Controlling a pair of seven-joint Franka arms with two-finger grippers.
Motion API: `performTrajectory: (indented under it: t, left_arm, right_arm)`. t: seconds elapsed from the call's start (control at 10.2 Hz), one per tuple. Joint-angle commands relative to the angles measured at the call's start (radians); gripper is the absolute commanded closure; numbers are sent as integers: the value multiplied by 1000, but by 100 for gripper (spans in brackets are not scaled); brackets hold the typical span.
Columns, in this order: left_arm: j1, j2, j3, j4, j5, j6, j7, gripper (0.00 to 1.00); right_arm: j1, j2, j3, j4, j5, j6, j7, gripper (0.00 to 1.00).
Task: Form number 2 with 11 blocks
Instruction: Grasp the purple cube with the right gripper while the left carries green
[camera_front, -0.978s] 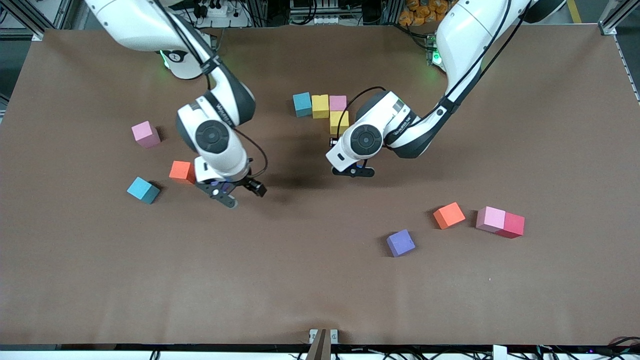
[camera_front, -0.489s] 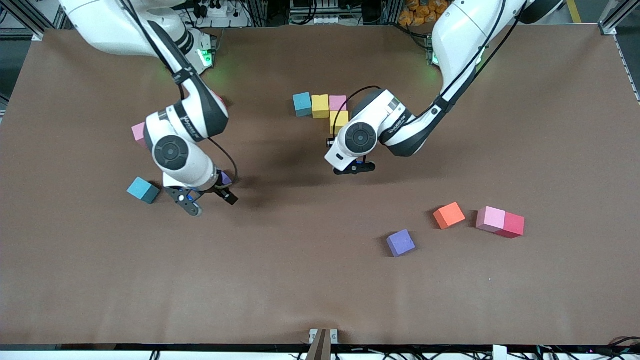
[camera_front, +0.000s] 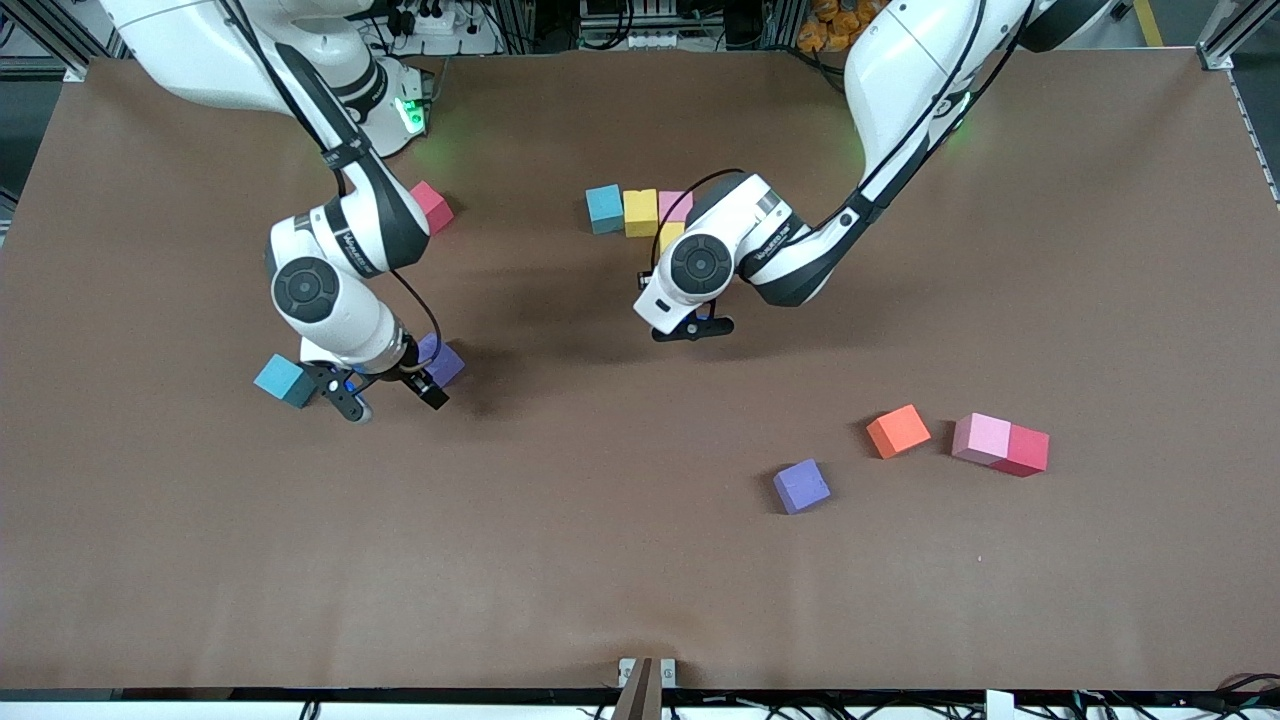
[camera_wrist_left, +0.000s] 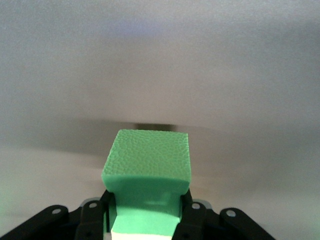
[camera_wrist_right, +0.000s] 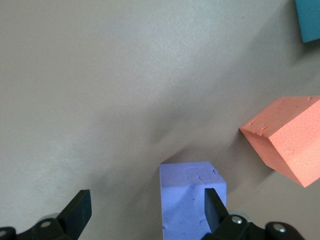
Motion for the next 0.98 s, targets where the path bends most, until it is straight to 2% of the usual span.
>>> performTrajectory:
  t: [0.0, 0.39, 0.88]
  left_arm:
    - [-24, 7, 9, 6, 11, 4, -51, 59]
    - [-46, -1, 9, -20, 99, -1, -117, 57]
    - [-58, -1, 9, -16, 112, 7, -114, 55]
  right_arm:
    - [-22, -48, 11, -66, 15, 17, 0, 0]
    - [-22, -56, 13, -108, 15, 39, 0, 0]
    - [-22, -48, 13, -155, 15, 106, -2, 0]
